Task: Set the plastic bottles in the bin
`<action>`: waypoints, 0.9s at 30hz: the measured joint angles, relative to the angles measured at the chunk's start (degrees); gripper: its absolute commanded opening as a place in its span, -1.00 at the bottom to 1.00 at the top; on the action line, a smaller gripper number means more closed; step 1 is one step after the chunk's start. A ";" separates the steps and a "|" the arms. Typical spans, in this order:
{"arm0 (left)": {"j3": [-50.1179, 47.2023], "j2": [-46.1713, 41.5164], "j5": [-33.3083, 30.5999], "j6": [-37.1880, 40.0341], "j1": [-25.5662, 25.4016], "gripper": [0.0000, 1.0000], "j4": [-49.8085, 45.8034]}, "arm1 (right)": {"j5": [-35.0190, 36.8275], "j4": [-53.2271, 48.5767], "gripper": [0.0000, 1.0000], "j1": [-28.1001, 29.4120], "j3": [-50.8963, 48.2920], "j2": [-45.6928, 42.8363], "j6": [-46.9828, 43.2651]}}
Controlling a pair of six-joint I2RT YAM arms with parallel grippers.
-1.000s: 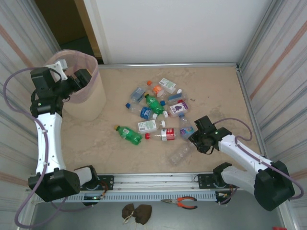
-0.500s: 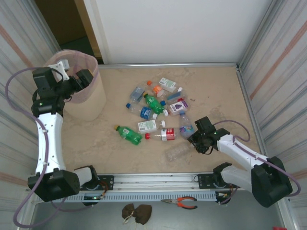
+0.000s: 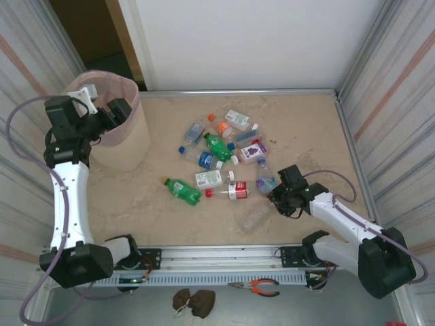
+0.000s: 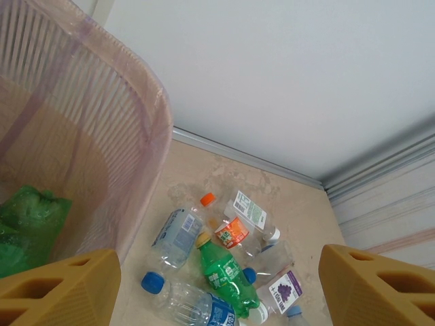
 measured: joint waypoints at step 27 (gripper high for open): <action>-4.79 -2.29 15.41 5.60 -20.87 0.53 16.79 | -2.12 9.29 -0.60 0.02 15.65 -20.00 -40.24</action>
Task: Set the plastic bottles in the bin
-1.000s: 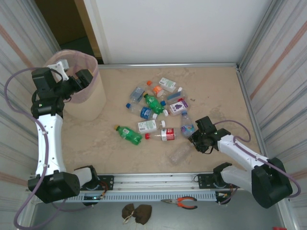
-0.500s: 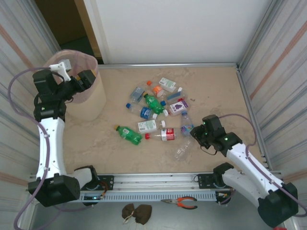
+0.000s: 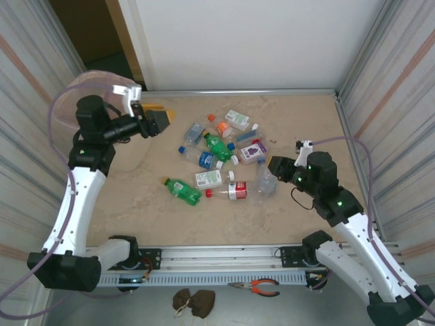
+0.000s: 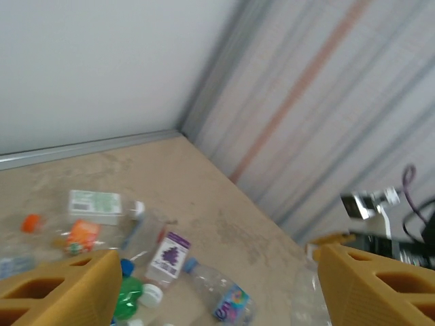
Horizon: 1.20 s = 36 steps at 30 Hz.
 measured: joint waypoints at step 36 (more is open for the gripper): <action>1.60 10.14 -1.09 25.88 -38.66 0.50 6.71 | -20.04 13.88 -0.58 13.97 28.20 11.93 -26.95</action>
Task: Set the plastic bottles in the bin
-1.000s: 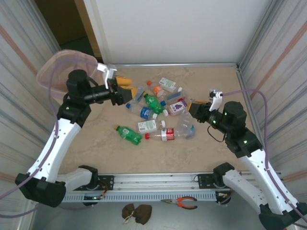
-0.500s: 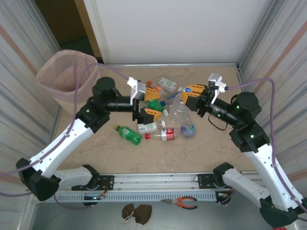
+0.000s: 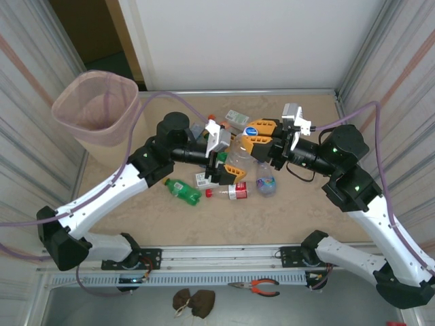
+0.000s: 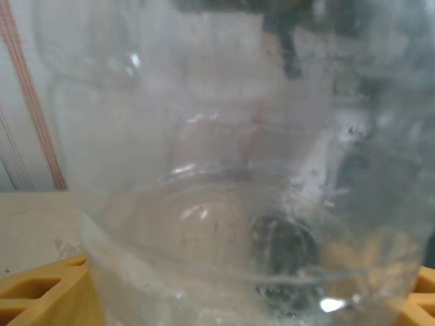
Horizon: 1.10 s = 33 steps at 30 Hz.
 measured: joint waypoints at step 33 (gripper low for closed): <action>-1.64 -3.63 -2.23 3.76 0.00 0.11 -1.18 | 6.40 -0.63 0.45 1.60 0.42 -1.42 -1.84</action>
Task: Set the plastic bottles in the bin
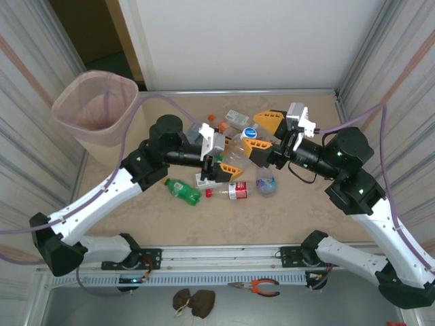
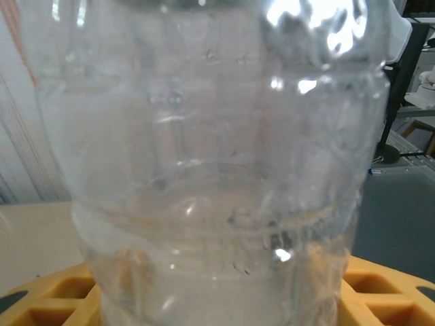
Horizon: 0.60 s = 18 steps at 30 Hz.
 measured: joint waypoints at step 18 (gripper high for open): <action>6.29 -1.68 -14.69 -1.75 21.33 0.08 -17.42 | 9.22 -4.31 0.48 0.00 -4.11 -7.72 -1.51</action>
